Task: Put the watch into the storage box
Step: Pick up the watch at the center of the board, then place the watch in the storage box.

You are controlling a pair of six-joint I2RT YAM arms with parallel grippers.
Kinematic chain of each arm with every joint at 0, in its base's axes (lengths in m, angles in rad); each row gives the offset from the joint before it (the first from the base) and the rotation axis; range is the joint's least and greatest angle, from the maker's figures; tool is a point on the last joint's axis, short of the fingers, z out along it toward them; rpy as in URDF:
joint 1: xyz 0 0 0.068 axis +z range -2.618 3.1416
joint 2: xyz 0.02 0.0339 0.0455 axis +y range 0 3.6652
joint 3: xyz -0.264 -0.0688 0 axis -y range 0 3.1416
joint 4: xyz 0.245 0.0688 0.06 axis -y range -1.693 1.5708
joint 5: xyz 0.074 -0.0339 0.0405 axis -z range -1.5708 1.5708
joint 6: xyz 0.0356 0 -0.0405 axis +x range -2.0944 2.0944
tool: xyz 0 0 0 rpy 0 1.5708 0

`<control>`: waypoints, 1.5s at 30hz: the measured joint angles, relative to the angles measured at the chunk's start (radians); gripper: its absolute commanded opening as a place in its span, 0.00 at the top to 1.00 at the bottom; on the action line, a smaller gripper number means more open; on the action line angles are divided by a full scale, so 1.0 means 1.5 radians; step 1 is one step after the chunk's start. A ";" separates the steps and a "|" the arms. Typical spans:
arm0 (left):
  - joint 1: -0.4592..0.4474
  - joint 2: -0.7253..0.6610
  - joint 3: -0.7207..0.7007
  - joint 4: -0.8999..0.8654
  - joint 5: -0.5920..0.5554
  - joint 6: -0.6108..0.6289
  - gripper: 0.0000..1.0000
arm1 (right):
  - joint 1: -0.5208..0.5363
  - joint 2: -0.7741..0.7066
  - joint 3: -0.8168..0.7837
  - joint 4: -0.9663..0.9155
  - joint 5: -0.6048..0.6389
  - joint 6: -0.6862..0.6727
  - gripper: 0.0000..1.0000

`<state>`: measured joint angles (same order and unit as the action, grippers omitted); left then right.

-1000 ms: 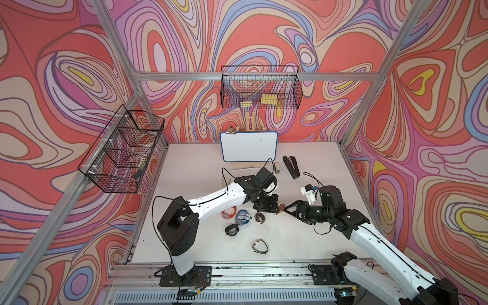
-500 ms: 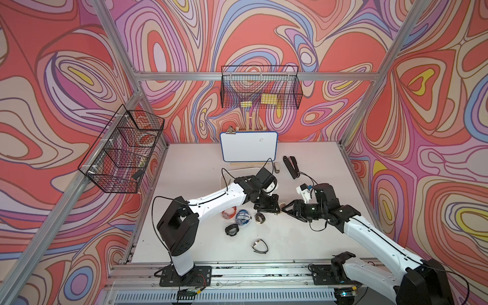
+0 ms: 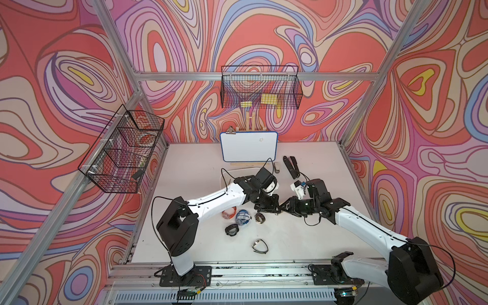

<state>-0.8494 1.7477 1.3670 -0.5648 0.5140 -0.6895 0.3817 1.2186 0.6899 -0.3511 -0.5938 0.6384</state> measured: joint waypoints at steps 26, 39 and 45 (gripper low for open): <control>0.008 -0.388 -0.009 -0.161 -0.430 0.027 0.00 | 0.078 0.323 0.496 -0.302 0.179 -0.131 0.98; 0.009 -0.525 -0.096 -0.278 -0.585 0.086 0.00 | 0.148 0.728 1.074 -0.479 0.257 -0.186 1.00; 0.013 -0.538 -0.098 -0.296 -0.607 0.097 0.00 | 0.156 0.824 1.195 -0.539 0.280 -0.188 1.00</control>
<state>-0.8291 0.9413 1.2205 -1.0092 -0.3969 -0.5446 0.6159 2.4554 2.4817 -1.1595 -0.1734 0.3569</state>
